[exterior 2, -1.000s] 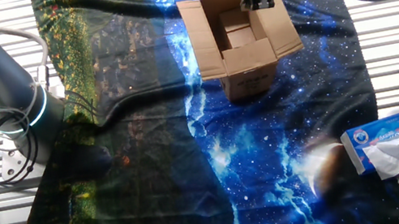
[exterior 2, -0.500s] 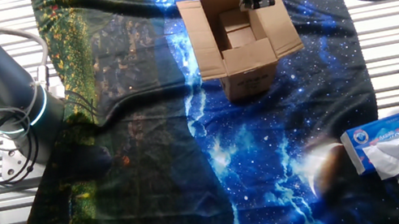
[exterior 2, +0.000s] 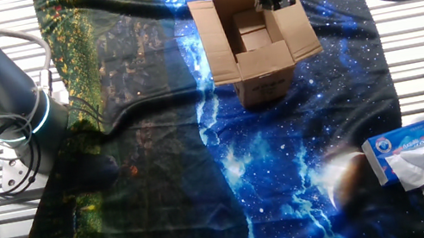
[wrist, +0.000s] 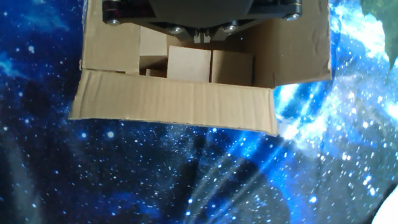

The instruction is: Cover the box

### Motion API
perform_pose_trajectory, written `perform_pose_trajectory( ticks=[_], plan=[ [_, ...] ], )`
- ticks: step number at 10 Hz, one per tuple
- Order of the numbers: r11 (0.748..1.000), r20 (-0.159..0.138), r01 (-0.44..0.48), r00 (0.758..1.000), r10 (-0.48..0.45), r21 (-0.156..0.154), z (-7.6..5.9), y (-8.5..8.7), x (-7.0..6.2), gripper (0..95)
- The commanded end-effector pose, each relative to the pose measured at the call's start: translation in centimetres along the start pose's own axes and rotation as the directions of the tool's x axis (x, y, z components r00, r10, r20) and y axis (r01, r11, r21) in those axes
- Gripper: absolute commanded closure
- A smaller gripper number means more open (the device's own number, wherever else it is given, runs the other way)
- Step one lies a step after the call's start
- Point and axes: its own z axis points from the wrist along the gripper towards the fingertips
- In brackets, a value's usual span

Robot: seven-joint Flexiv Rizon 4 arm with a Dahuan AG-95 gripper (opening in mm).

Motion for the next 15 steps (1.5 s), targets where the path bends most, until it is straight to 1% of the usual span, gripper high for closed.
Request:
perform_pose_trajectory(
  ticks=[1,2,4,5,7,9,10,11,13,15],
  plan=[
    [1.0,0.008,-0.005,1.0,0.005,-0.01,0.0,0.0,-0.1,95.0],
    [1.0,0.009,0.002,1.0,-0.002,-0.025,0.0,0.0,-0.1,95.0],
    [0.999,0.01,0.012,1.0,-0.012,-0.037,0.0,0.0,-0.1,95.0],
    [0.999,0.007,0.021,1.0,-0.021,-0.046,-0.1,0.4,0.3,95.0],
    [0.999,0.008,0.009,1.0,-0.009,-0.051,-0.1,1.6,0.5,95.0],
    [0.999,0.003,-0.023,1.0,0.024,-0.048,0.0,4.1,0.7,95.0],
    [0.998,0.0,-0.035,0.999,0.035,-0.046,0.0,5.0,0.8,95.0],
    [0.998,-0.003,-0.051,0.999,0.051,-0.045,0.0,6.3,0.9,95.0],
    [0.997,-0.007,-0.076,0.997,0.075,-0.033,0.2,8.6,1.0,95.0],
    [0.994,-0.011,-0.105,0.994,0.105,-0.012,0.6,10.8,0.7,95.0]
  ],
)
